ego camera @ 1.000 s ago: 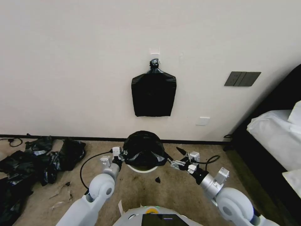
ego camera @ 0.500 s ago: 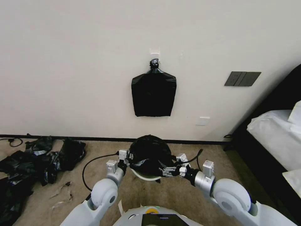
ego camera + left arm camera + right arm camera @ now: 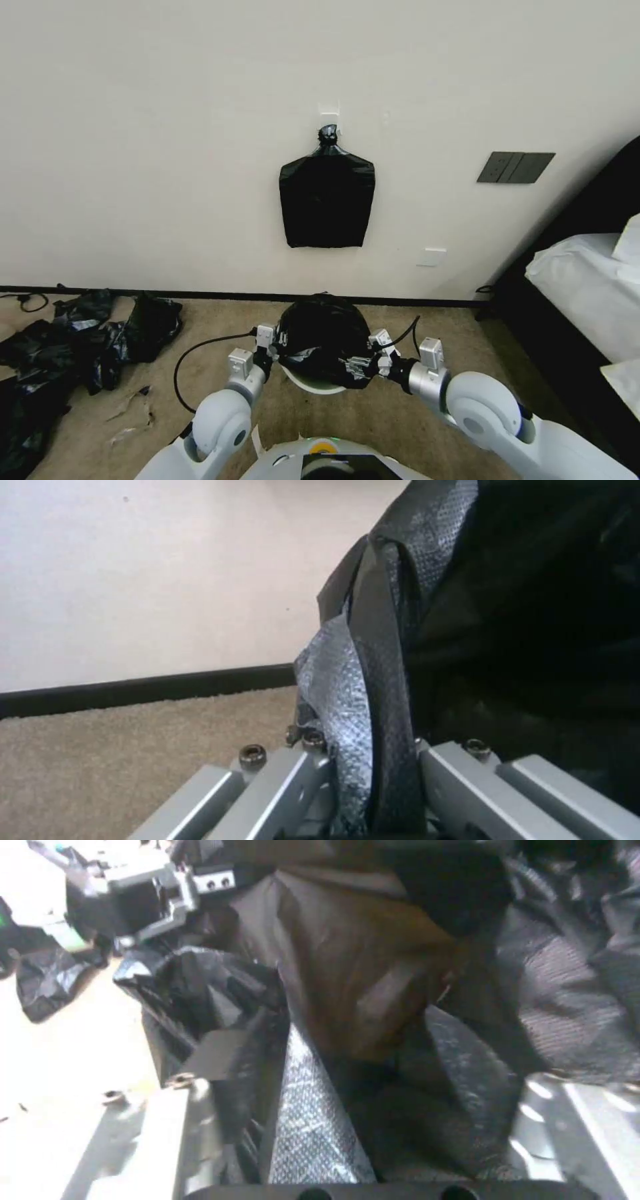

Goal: Place a trash bag onto the trash bin.

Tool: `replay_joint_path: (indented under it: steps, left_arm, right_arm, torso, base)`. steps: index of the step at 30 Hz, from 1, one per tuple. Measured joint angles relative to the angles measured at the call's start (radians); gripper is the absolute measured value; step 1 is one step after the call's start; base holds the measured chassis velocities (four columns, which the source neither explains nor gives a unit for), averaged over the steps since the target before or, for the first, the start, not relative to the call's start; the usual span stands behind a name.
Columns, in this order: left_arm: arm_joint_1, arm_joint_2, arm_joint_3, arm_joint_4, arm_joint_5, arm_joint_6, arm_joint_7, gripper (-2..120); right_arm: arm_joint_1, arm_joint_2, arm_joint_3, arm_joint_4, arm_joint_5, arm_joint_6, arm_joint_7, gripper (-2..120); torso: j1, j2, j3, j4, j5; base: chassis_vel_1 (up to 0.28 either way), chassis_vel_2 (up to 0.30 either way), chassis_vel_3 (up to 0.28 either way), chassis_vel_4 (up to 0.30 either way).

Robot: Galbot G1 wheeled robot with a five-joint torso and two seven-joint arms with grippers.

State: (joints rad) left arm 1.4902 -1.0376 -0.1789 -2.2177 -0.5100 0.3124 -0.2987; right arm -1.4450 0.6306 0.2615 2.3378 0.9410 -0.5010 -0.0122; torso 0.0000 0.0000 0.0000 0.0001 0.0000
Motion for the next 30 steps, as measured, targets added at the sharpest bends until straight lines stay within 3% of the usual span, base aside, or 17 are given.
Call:
replay_joint_path:
  steps: [3, 12, 17, 19, 30]
  left_arm:
    - [0.008, -0.003, -0.001, -0.005, 0.001, 0.000, -0.002, 1]
    - [0.007, -0.016, -0.004, -0.009, -0.006, 0.007, -0.020, 1]
    - [0.000, -0.019, -0.006, -0.018, -0.022, 0.014, -0.028, 1]
    - [-0.002, -0.020, -0.007, -0.019, -0.032, 0.018, -0.034, 1]
    - [-0.085, -0.038, -0.025, -0.016, -0.288, 0.120, -0.171, 1]
  right_arm:
    - [-0.004, -0.004, -0.005, 0.002, -0.009, -0.018, 0.000, 46]
    - [-0.017, -0.003, 0.001, 0.014, -0.062, -0.025, -0.005, 14]
    - [-0.019, 0.000, 0.004, 0.023, -0.072, -0.025, -0.005, 0]
    - [-0.021, 0.000, 0.007, 0.028, -0.075, -0.022, -0.005, 0]
    - [-0.113, -0.011, -0.001, 0.082, -0.407, 0.293, -0.176, 0]
  torso:
    - [0.000, 0.000, 0.000, -0.0001, 0.0000]
    - [0.000, 0.000, 0.000, -0.0001, -0.0001]
    - [0.000, 0.000, 0.000, -0.0001, 0.0000]
    - [0.000, 0.000, 0.000, -0.0001, 0.0001]
    - [0.000, 0.000, 0.000, -0.0002, -0.0001]
  base:
    - [0.000, 0.000, 0.000, 0.000]
    - [0.000, 0.000, 0.000, 0.000]
    - [0.000, 0.000, 0.000, 0.000]
    - [0.000, 0.000, 0.000, 0.000]
    - [0.000, 0.000, 0.000, 0.000]
